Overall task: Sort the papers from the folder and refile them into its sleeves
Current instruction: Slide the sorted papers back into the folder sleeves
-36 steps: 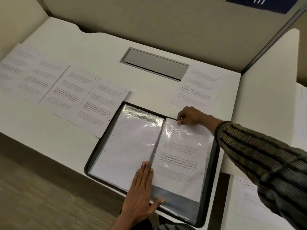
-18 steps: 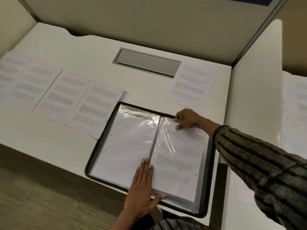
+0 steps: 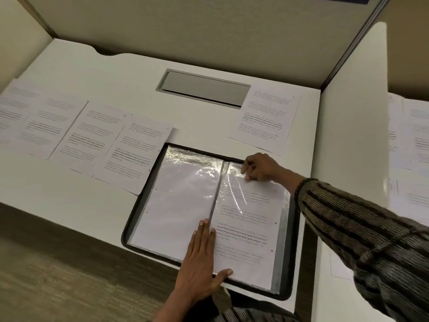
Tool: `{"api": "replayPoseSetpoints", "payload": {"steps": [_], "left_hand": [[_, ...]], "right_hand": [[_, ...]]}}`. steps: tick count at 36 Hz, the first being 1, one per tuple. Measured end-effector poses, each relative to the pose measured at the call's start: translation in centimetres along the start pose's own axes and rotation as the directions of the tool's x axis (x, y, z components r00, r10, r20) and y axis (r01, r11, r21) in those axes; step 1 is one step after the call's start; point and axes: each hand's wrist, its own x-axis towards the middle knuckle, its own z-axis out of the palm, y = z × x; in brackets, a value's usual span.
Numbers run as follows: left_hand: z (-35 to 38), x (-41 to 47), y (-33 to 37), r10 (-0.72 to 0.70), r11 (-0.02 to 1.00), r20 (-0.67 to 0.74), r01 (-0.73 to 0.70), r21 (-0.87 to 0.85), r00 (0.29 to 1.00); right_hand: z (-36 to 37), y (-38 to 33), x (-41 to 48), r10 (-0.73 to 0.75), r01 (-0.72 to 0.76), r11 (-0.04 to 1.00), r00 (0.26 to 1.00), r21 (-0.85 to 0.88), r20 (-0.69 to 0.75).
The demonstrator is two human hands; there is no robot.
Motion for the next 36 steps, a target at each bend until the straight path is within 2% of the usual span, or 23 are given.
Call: {"api": "replayPoseSetpoints", "payload": {"steps": [3,9,15,20,23,26,27,29,32,34,36], "left_hand": [[-0.1,0.0,0.2,0.005,1.0,-0.004,-0.005,0.006,1.0],[0.1,0.0,0.2,0.007,1.0,-0.016,-0.007,-0.002,1.0],[0.1,0.0,0.2,0.005,1.0,-0.013,-0.004,0.014,1.0],[0.4,0.1,0.1,-0.006,1.0,-0.014,0.006,0.017,1.0],[0.6,0.2,0.1,-0.023,0.999,-0.003,0.023,0.023,1.0],[0.8,0.3,0.2,-0.042,0.999,-0.01,0.042,0.019,0.999],[0.8,0.3,0.3,-0.049,0.999,-0.01,0.049,0.018,0.999],[0.8,0.3,0.5,-0.069,0.998,-0.002,0.069,0.006,0.998],[0.7,0.4,0.7,-0.101,0.995,0.001,0.101,0.005,0.995],[1.0,0.6,0.7,-0.106,0.994,0.001,0.106,0.01,0.994],[1.1,0.6,0.6,-0.113,0.993,0.008,0.113,0.018,0.994]], "right_hand": [[-0.3,-0.1,-0.1,0.004,-0.005,0.999,1.0,0.046,0.014],[-0.2,-0.3,-0.3,0.006,-0.006,0.997,1.0,-0.077,0.003],[-0.1,-0.1,-0.8,0.032,-0.033,0.999,0.999,-0.043,-0.026],[-0.8,-0.5,-1.4,0.102,-0.108,0.966,0.994,-0.233,-0.039],[-1.2,-0.9,-2.7,0.09,-0.119,0.923,0.991,-0.366,-0.095],[-0.9,-0.5,-4.3,0.095,-0.14,0.917,0.986,-0.374,-0.137],[-0.4,0.0,-4.9,0.098,-0.144,0.931,0.984,-0.335,-0.151],[1.0,1.2,-5.9,0.08,-0.107,0.989,0.969,-0.106,-0.232],[3.4,2.7,-7.8,0.122,-0.003,0.968,0.877,0.25,-0.465],[4.7,3.5,-9.0,0.186,0.018,0.942,0.803,0.335,-0.566],[5.8,3.9,-10.2,0.248,0.037,0.909,0.754,0.416,-0.608]]}}
